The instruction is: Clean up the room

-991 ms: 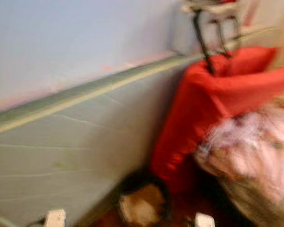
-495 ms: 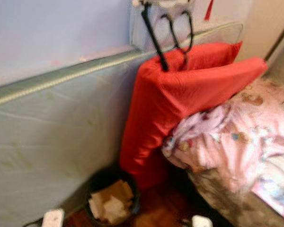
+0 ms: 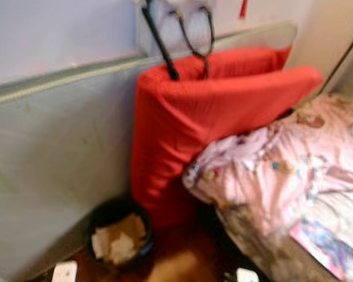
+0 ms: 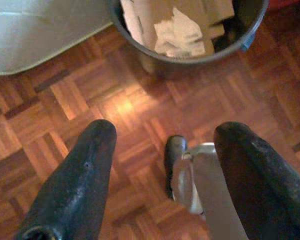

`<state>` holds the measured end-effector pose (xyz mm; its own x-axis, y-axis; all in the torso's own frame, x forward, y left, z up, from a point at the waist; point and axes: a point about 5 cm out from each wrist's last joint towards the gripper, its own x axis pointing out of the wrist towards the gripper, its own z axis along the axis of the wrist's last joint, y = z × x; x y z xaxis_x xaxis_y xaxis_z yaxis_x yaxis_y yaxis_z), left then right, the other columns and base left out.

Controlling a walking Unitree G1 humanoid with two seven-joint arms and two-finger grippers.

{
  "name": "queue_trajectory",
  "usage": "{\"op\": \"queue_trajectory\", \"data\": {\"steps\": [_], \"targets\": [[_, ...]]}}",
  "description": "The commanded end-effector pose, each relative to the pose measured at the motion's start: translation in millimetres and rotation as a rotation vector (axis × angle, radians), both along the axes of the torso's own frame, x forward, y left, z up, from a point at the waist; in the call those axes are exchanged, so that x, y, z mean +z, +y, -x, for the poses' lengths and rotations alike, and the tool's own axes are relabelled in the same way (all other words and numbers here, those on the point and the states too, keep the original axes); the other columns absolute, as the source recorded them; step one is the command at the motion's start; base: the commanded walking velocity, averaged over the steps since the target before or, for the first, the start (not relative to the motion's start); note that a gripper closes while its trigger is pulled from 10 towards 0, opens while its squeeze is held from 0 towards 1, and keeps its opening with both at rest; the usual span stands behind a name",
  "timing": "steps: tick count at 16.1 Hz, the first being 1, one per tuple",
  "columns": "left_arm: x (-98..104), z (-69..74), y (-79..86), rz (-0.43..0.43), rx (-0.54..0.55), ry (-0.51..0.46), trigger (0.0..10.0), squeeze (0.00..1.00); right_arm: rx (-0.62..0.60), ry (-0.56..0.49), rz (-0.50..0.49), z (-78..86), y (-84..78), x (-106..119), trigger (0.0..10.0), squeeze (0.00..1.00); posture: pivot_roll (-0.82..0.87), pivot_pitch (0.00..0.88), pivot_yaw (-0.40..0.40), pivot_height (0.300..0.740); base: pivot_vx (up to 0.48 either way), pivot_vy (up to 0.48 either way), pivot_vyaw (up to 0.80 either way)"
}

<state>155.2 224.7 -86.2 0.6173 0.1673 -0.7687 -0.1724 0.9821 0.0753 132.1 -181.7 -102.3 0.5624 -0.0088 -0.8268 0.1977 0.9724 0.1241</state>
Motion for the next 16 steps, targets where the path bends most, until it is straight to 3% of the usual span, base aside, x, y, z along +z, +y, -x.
{"op": "queue_trajectory", "data": {"steps": [1, 5, 13, 16], "targets": [[11.8, -38.1, -14.7, 0.025, -0.029, -0.019, 10.0, 0.0, 0.047, -0.132, 0.03, -92.5, -17.9, 42.7, 10.0, 0.0, 0.1, 0.0, -0.121, 0.74, 0.0, 0.0, 0.0], [11.9, -38.1, -14.1, 0.019, -0.023, -0.02, 10.0, 0.0, 0.056, -0.122, 0.032, -92.2, -17.6, 42.4, 10.0, 0.0, 0.1, 0.0, -0.12, 0.74, 0.0, 0.0, 0.0], [11.6, -38.2, -15.6, 0.03, -0.035, -0.018, 10.0, 0.0, 0.07, -0.111, 0.031, -91.6, -18.0, 41.9, 10.0, 0.0, 0.1, 0.0, -0.122, 0.74, 0.0, 0.0, -0.69], [11.2, -37.6, -15.9, 0.034, -0.035, -0.012, 10.0, 0.0, 0.07, -0.111, 0.03, -91.5, -17.9, 41.9, 10.0, 0.0, 0.1, 0.0, -0.122, 0.74, 0.0, -0.451, -0.7]]}}
